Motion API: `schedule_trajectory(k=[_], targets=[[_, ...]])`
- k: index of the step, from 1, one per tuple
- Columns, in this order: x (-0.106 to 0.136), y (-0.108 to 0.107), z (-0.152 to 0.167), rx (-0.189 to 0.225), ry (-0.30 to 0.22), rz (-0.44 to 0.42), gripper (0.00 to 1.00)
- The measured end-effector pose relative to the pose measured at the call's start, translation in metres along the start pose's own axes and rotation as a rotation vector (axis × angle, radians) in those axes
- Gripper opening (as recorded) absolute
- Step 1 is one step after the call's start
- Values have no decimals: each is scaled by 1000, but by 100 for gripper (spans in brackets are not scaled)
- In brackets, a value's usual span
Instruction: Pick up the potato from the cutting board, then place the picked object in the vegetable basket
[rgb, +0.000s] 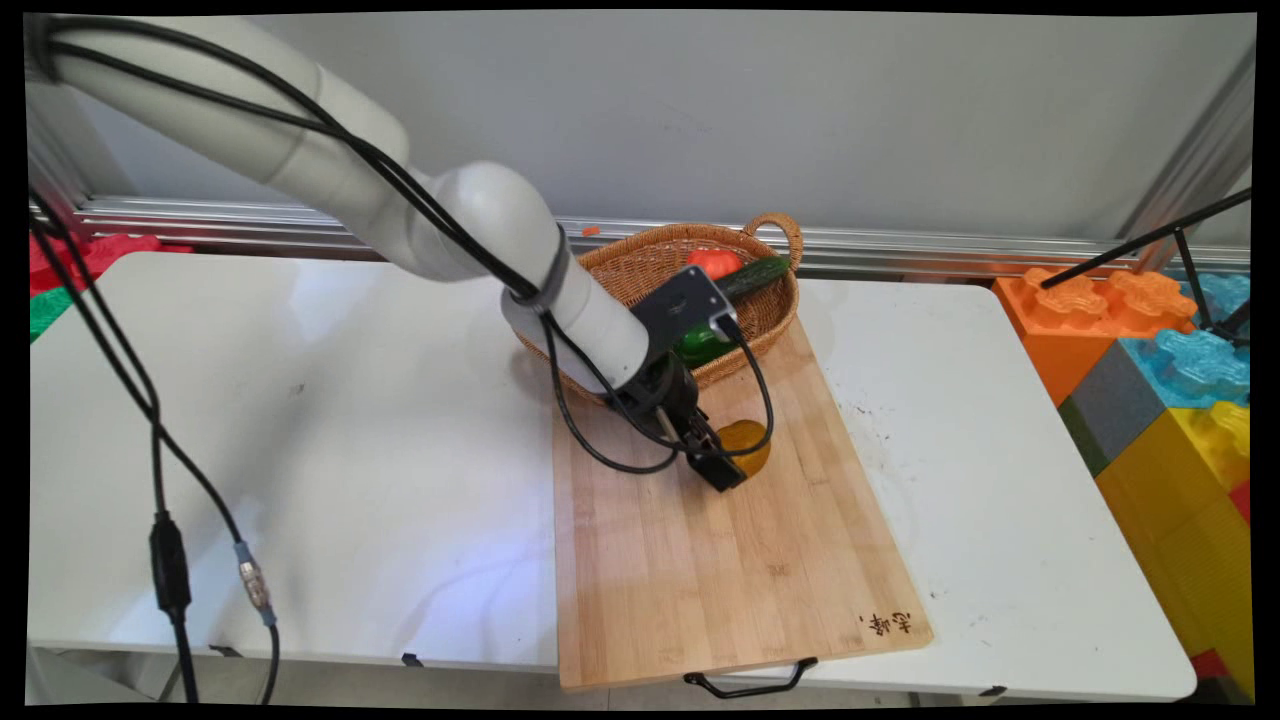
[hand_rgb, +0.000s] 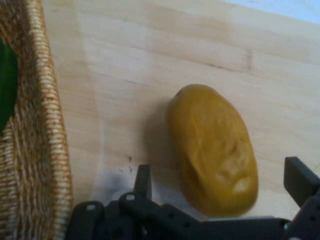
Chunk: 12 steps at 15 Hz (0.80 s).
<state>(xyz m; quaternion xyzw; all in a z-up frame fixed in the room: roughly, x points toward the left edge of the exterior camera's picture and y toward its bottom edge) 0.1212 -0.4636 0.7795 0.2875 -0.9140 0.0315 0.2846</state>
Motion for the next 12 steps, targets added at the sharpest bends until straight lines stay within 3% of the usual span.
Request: schedule_trajectory(k=[4, 5, 12], targets=[[-3, 0, 18, 4, 15, 4, 100], [-3, 0, 21, 5, 21, 8, 0], [5, 9, 11, 12, 35, 22, 0]])
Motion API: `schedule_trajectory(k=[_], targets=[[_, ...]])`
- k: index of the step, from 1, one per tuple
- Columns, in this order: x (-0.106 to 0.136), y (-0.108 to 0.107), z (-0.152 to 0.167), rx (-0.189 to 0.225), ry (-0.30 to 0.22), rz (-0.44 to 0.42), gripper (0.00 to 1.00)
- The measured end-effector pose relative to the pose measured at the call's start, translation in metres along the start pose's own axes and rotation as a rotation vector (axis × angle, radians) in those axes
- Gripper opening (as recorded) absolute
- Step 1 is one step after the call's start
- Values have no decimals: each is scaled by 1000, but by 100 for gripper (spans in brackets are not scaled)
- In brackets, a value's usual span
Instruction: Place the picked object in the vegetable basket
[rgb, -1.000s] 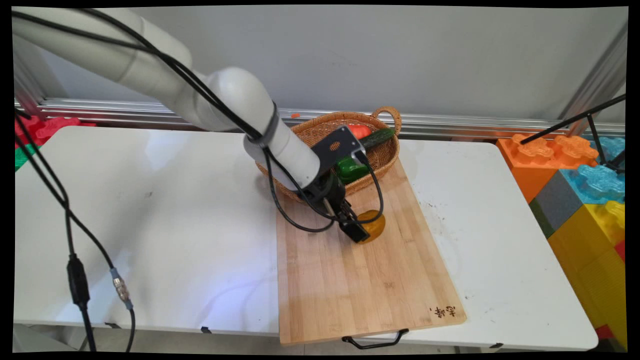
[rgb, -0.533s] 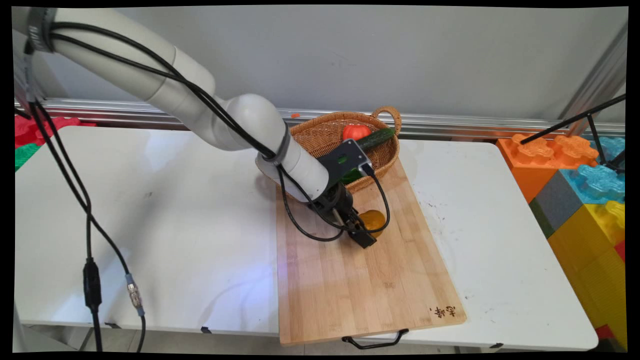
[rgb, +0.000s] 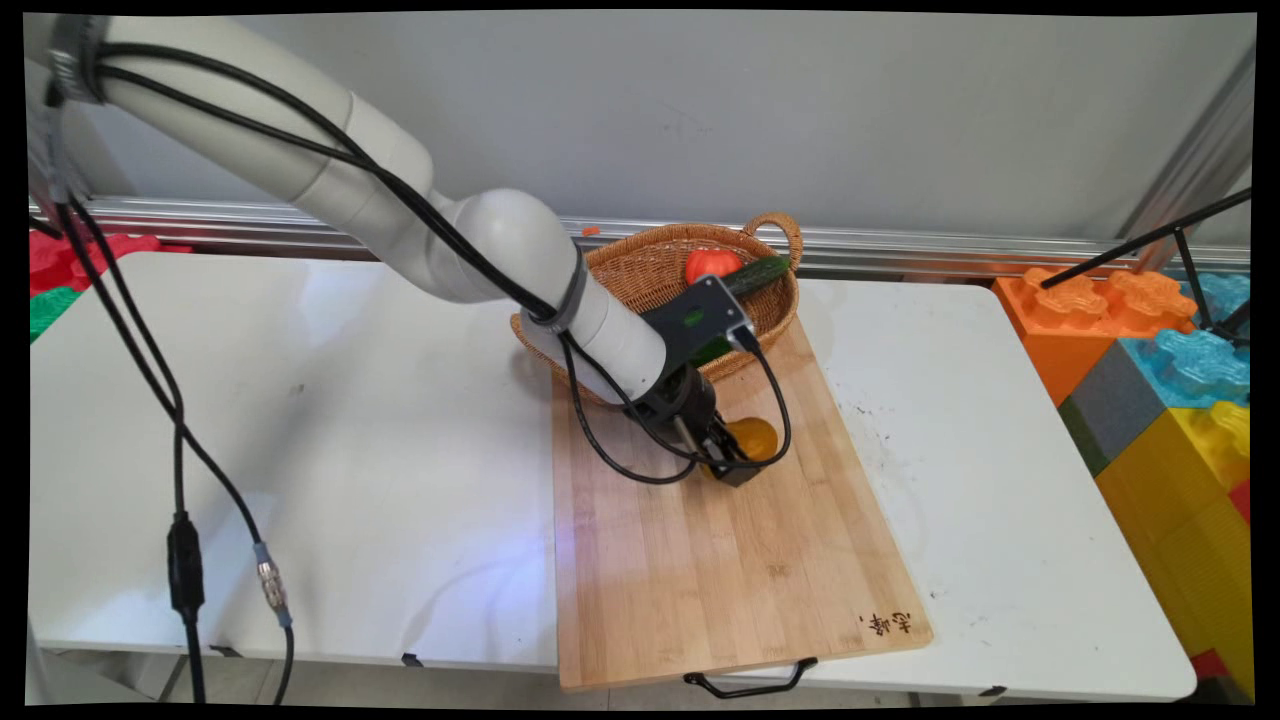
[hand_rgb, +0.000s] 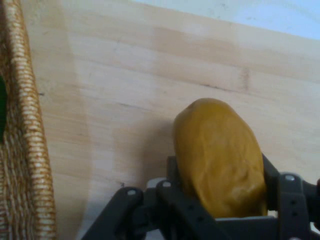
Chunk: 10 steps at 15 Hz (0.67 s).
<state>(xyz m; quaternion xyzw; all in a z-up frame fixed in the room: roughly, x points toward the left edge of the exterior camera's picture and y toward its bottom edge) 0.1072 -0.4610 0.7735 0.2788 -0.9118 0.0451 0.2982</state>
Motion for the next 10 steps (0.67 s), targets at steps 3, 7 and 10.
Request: schedule_trajectory(k=[3, 7, 10], targets=[[10, 4, -20, 10, 1, 2, 0], [39, -2, -75, 78, 44, 17, 0], [55, -23, -114, 158, 79, 8, 0]])
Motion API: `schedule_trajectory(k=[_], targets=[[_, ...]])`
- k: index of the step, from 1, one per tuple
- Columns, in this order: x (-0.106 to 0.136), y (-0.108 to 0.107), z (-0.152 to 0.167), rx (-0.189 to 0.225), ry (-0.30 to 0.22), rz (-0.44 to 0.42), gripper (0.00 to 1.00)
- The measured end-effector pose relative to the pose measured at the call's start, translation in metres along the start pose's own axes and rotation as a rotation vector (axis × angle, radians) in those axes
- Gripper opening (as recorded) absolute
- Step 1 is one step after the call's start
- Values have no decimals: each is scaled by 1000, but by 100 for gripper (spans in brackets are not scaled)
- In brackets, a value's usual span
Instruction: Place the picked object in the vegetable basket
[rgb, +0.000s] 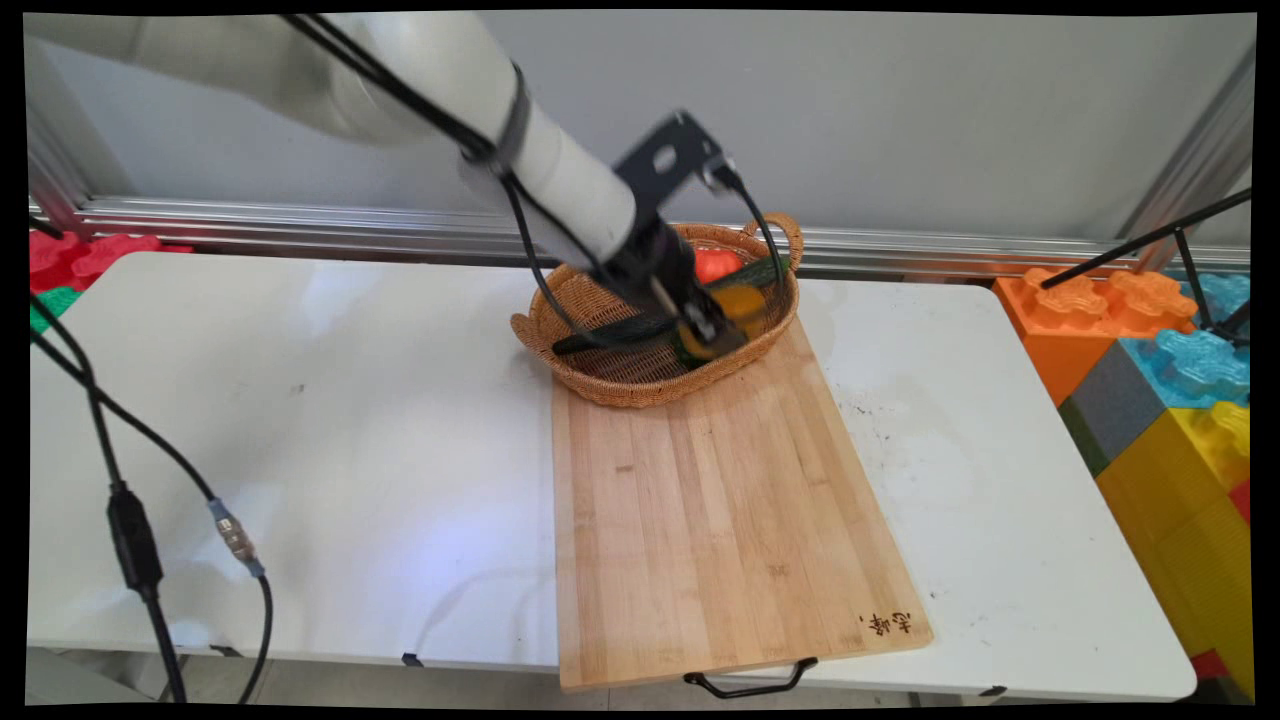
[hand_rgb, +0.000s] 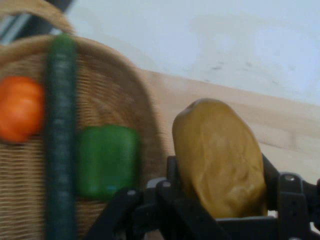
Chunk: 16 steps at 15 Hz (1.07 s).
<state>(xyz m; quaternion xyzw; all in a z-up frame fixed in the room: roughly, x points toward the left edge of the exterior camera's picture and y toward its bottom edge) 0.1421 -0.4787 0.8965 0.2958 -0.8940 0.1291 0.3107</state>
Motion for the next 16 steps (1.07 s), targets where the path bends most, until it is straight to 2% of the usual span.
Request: schedule_trajectory(k=[1, 3, 6, 10, 16], targets=[[4, -17, -13, 45, 8, -15, 0], [3, -42, -25, 105, 2, -47, 0], [-5, -68, -28, 155, -23, -88, 0], [-30, -102, -12, 189, -87, -138, 0], [-60, -130, 22, 190, -139, -172, 0]])
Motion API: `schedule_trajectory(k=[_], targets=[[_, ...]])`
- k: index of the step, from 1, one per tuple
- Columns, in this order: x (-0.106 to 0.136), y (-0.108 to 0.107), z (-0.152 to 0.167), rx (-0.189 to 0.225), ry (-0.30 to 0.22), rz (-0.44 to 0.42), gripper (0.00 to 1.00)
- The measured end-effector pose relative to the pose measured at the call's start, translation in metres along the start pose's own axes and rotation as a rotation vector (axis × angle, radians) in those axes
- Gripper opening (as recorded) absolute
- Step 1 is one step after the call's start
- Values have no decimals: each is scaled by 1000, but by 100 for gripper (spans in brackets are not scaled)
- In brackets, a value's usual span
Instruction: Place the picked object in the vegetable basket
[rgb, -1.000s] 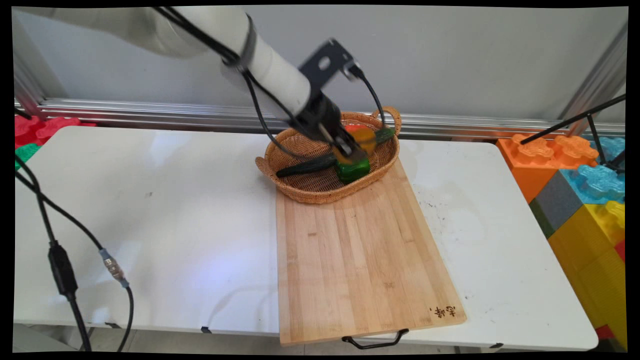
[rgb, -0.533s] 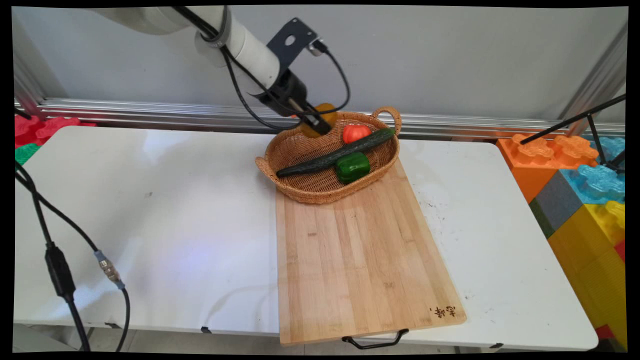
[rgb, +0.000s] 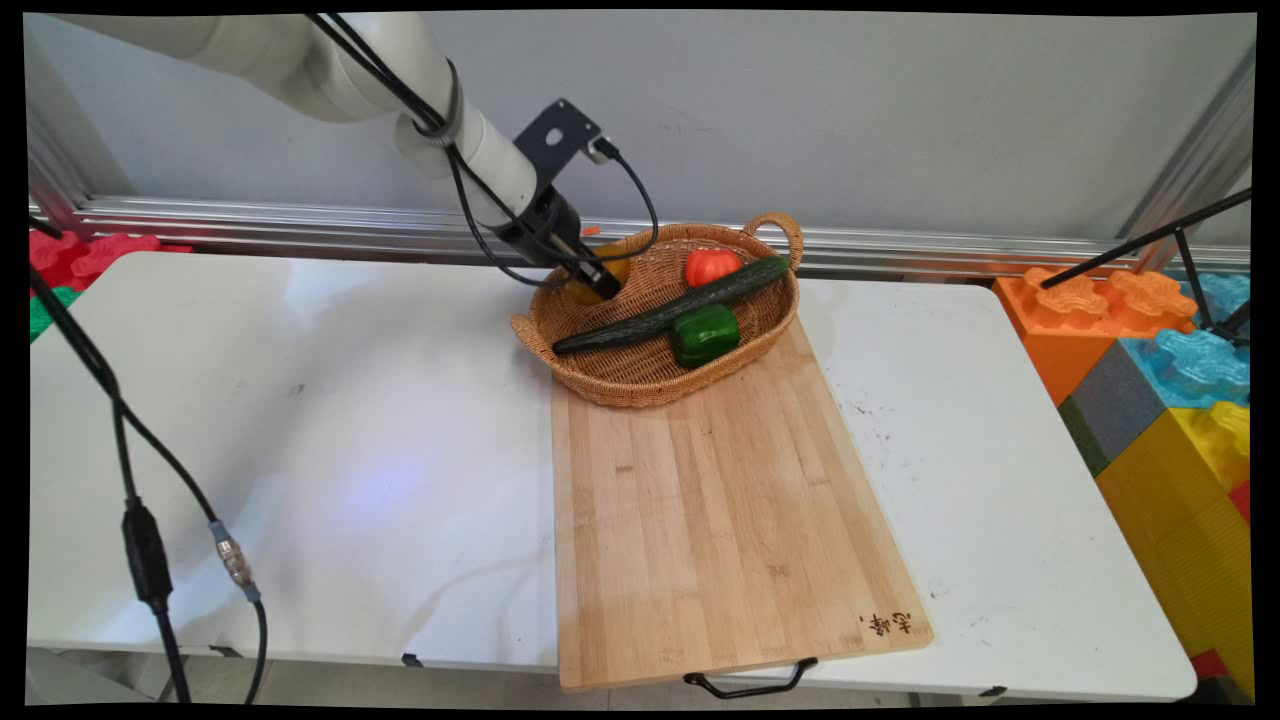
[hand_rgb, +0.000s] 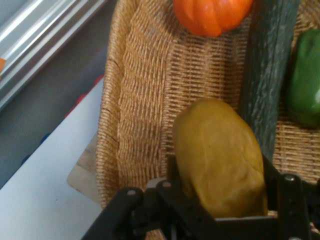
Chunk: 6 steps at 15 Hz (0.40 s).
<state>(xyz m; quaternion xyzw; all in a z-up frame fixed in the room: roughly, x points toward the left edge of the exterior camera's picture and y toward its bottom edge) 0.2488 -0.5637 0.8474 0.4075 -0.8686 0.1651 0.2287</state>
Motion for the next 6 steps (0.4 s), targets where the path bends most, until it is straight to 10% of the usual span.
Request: schedule_trajectory(k=[1, 2, 6], targets=[[-1, -3, 7, -1, -2, 1, 0], [-3, -5, 12, -3, -3, 4, 100], [-1, -2, 21, -29, 3, 30, 100]])
